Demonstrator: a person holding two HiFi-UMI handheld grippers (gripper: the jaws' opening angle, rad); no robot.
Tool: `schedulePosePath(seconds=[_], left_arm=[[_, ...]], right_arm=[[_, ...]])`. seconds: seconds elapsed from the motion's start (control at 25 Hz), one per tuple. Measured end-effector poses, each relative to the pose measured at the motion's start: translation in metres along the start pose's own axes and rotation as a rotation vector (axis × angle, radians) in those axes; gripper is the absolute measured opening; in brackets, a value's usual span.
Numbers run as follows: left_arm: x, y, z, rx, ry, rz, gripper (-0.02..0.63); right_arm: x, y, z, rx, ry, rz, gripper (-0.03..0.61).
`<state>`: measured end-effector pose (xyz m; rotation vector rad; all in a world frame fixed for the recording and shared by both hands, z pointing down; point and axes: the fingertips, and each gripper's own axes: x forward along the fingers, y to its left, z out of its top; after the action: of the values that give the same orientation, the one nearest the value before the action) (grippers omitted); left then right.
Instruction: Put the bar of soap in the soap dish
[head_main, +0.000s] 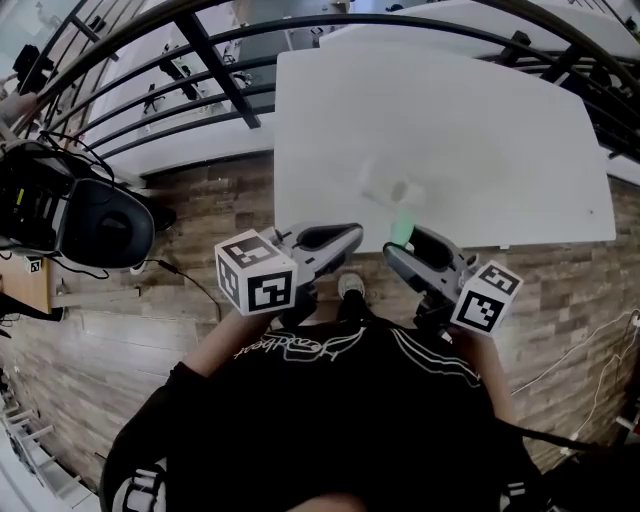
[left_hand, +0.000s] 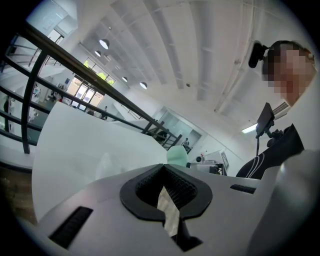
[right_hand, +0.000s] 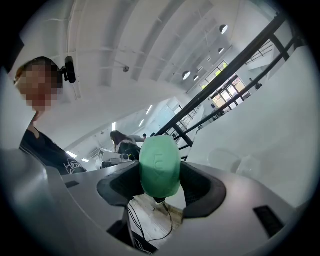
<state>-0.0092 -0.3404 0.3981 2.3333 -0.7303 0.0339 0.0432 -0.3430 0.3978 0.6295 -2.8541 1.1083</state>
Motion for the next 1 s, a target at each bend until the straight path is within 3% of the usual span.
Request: schedulePosePath(seconds=[0.4, 0.68, 1.0], left_arm=[[0.006, 0.002, -0.009, -0.02, 0.018, -0.008, 0.009], [0.032, 0.039, 0.007, -0.039, 0.034, -0.004, 0.008], [0.037, 0.055, 0.01, -0.055, 0.041, 0.001, 0.009]], right_arm=[[0.001, -0.005, -0.006, 0.014, 0.02, -0.006, 0.218], [0.022, -0.044, 0.012, 0.065, 0.021, 0.007, 0.218], [0.03, -0.063, 0.016, 0.013, 0.042, -0.034, 0.218]])
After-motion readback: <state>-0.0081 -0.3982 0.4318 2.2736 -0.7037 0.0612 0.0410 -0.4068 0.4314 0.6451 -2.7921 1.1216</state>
